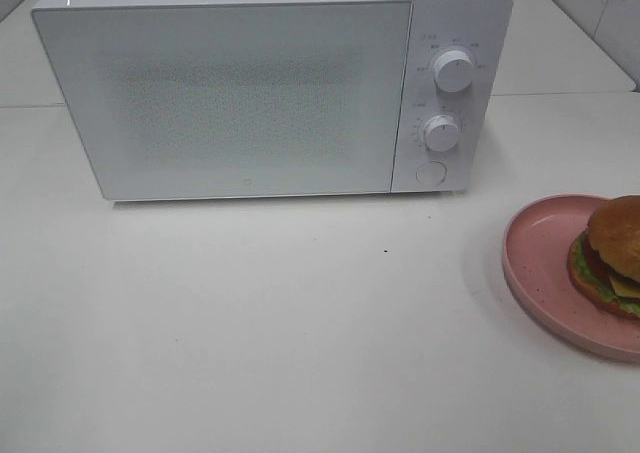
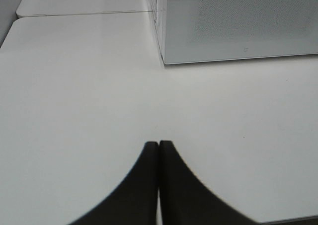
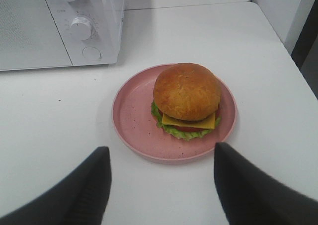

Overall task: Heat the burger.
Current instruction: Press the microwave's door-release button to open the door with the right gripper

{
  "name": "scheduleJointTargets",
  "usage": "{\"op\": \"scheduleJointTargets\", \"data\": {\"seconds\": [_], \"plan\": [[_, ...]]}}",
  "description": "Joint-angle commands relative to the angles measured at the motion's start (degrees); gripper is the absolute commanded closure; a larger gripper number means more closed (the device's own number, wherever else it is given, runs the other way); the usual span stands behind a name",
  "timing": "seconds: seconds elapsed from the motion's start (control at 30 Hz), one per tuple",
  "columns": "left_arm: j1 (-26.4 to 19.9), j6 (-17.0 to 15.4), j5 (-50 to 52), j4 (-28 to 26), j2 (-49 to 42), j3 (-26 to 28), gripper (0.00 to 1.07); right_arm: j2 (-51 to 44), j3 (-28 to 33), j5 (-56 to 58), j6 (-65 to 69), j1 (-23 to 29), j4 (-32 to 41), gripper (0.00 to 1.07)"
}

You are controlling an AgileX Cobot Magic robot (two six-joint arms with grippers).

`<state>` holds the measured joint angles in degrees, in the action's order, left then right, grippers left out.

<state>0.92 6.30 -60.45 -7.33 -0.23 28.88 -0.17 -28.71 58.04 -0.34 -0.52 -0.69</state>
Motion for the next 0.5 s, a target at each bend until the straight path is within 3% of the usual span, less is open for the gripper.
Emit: {"op": "scheduleJointTargets", "data": {"seconds": [0.03, 0.5], "plan": [[-0.1, -0.2, 0.9, -0.2, -1.1, -0.1, 1.06, -1.4, 0.2, -0.7, 0.3, -0.2, -0.2, 0.49], [-0.1, -0.2, 0.9, -0.2, -1.1, -0.1, 1.06, -1.4, 0.2, -0.7, 0.3, -0.2, -0.2, 0.49]]}}
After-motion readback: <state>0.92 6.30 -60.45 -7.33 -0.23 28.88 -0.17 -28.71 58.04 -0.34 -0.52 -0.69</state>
